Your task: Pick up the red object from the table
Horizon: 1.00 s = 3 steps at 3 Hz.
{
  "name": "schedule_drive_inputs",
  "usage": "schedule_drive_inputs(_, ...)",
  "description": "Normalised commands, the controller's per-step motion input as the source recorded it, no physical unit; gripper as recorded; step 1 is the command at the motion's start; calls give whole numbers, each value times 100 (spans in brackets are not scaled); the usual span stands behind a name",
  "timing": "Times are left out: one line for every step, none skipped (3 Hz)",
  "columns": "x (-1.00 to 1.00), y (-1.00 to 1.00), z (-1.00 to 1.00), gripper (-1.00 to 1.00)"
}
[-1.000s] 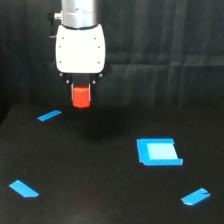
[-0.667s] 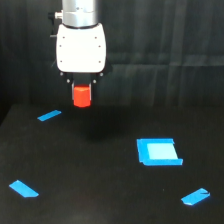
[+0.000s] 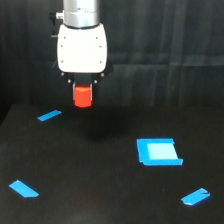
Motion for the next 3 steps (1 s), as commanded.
schedule_drive_inputs(2,3,4,-98)
schedule_drive_inputs(6,-7,1,-100)
schedule_drive_inputs(4,-6,3,-97)
